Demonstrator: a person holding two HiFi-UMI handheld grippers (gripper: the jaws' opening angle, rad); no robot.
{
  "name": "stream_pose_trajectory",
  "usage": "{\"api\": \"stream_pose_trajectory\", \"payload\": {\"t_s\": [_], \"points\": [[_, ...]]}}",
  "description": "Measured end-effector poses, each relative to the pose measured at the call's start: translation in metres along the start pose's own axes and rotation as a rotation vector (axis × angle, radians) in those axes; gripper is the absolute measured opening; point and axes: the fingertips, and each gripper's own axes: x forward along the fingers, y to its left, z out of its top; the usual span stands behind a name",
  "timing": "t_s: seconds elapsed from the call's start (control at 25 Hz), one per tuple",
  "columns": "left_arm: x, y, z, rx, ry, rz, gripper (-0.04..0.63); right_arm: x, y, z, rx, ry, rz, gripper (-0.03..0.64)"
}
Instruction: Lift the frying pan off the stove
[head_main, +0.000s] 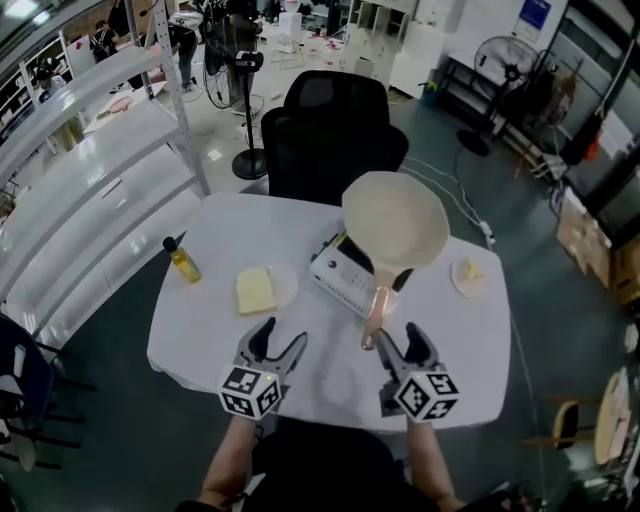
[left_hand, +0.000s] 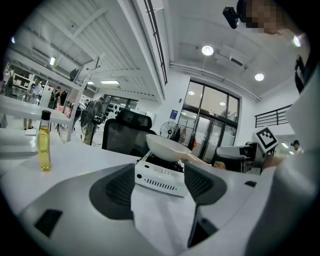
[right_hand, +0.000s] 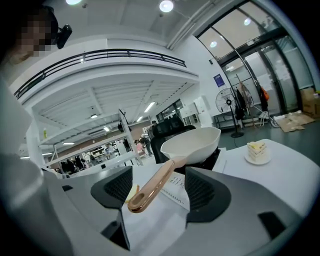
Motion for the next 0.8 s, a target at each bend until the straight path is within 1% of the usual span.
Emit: {"api": "stream_pose_trajectory", "payload": {"t_s": [0.2, 0.28, 0.32, 0.36, 0.44, 0.52, 0.64, 0.68, 0.8], "points": [[0.048, -0.004, 0.007, 0.000, 0.042, -0.054, 0.293, 0.020, -0.026, 0.010, 0.025, 0.013, -0.017, 0.305], [0.066, -0.007, 0.008, -0.023, 0.059, -0.091, 0.292, 0.028, -0.034, 0.014, 0.058, 0.009, -0.007, 0.305], [0.074, -0.010, 0.009, -0.048, 0.067, -0.118, 0.292, 0.033, -0.038, 0.016, 0.080, 0.011, 0.001, 0.305], [0.081, -0.013, 0.010, -0.083, 0.076, -0.150, 0.291, 0.037, -0.042, 0.016, 0.105, 0.014, 0.011, 0.305], [0.095, -0.021, 0.009, -0.179, 0.104, -0.223, 0.291, 0.048, -0.049, 0.017, 0.160, 0.024, 0.037, 0.305], [0.105, -0.030, 0.004, -0.299, 0.150, -0.309, 0.292, 0.059, -0.053, 0.020, 0.224, 0.044, 0.068, 0.305], [0.116, -0.047, 0.001, -0.507, 0.210, -0.458, 0.293, 0.075, -0.058, 0.026, 0.330, 0.068, 0.118, 0.305], [0.119, -0.053, 0.000, -0.560, 0.223, -0.502, 0.293, 0.080, -0.061, 0.025, 0.367, 0.074, 0.130, 0.305], [0.126, -0.071, 0.000, -0.652, 0.251, -0.595, 0.293, 0.093, -0.069, 0.020, 0.471, 0.088, 0.154, 0.305]]}}
